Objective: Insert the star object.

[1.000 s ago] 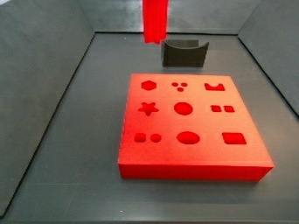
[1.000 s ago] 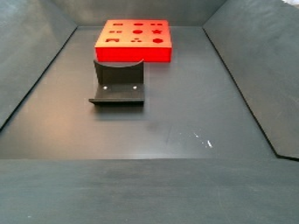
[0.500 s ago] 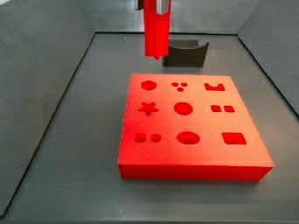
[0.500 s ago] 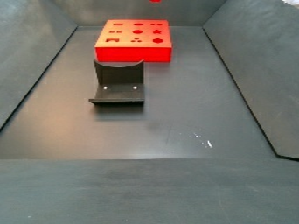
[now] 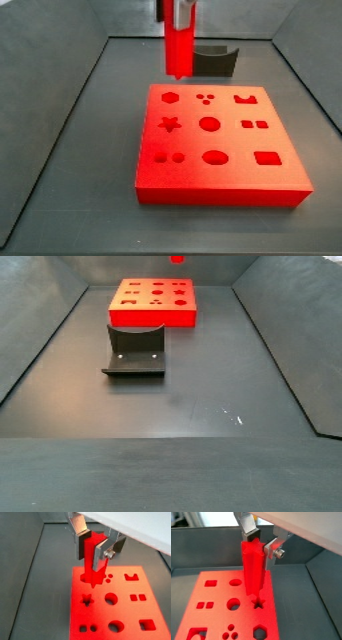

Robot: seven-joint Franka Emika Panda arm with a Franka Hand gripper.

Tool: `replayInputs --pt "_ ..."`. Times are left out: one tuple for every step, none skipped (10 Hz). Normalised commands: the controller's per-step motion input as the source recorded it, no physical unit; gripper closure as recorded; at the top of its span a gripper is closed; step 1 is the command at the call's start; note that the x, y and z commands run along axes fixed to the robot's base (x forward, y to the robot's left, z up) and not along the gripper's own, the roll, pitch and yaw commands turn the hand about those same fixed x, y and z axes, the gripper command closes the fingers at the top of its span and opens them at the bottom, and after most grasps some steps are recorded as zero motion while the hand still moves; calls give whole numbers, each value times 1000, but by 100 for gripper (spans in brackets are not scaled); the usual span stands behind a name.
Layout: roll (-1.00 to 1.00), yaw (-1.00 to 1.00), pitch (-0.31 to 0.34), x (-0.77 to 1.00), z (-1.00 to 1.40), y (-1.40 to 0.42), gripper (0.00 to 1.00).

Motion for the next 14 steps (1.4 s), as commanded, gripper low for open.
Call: replayInputs --pt "-57 0 0 14 -469 0 100" --pt "0 149 0 111 -537 -26 100" --pt "0 240 0 194 -569 -29 100" --pt "14 306 -27 234 -383 -60 100" --pt "79 171 -11 66 -349 -103 100" --pt "141 0 0 -129 -326 -17 100" --pt "194 0 0 -206 -263 -14 100" --pt "176 0 -20 -174 -286 -14 100" --pt "139 0 -50 -137 -323 -80 100" --pt "126 60 -77 -17 -314 -209 100" --pt "116 137 -69 0 -277 -149 100" --pt "119 217 -43 0 -229 -80 100" --pt "110 249 -43 29 -209 0 100" --pt "93 274 -34 89 -163 0 100"
